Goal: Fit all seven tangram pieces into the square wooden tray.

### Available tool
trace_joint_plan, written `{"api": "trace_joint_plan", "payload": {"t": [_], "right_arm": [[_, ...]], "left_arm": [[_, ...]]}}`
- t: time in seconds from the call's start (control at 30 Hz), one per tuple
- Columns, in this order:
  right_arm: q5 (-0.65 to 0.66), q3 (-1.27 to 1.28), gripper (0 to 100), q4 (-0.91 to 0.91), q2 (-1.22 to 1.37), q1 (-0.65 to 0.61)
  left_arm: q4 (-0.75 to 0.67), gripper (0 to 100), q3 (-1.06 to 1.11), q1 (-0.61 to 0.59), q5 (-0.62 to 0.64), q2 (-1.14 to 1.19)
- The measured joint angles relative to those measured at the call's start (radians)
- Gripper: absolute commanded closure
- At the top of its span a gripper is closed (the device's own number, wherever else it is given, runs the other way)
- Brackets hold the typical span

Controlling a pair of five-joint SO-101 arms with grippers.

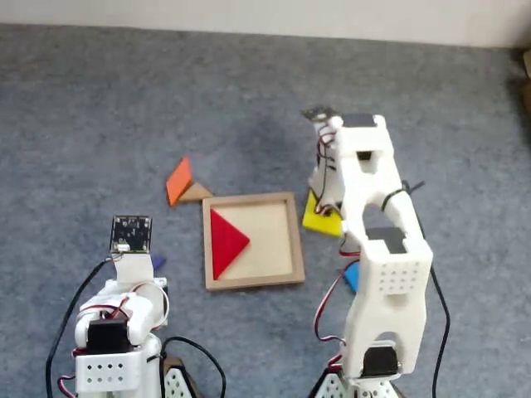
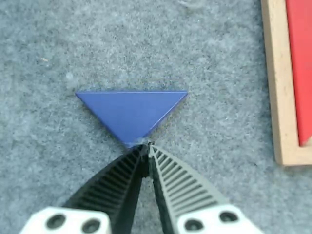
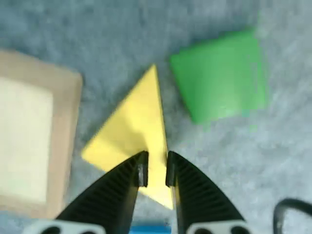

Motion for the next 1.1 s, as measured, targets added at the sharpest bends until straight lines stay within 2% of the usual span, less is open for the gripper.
{"api": "trace_joint_plan", "payload": {"t": [0.23,0.43,0.73,1.1], "right_arm": [[-0.008,0.000,91.0,0.025,-0.135,-0.005],[-0.176,0.000,72.3,0.052,-0.144,-0.077],[-0.204,0.071,71.4,0.071,-0.146,-0.124],[-0.204,0.221,71.4,-0.103,-0.146,-0.124]], "left_arm": [[0.000,99,0.000,0.000,0.000,0.000],[0.000,99,0.000,0.000,0.000,0.000],[0.000,99,0.000,0.000,0.000,0.000],[0.000,99,0.000,0.000,0.000,0.000]]}}
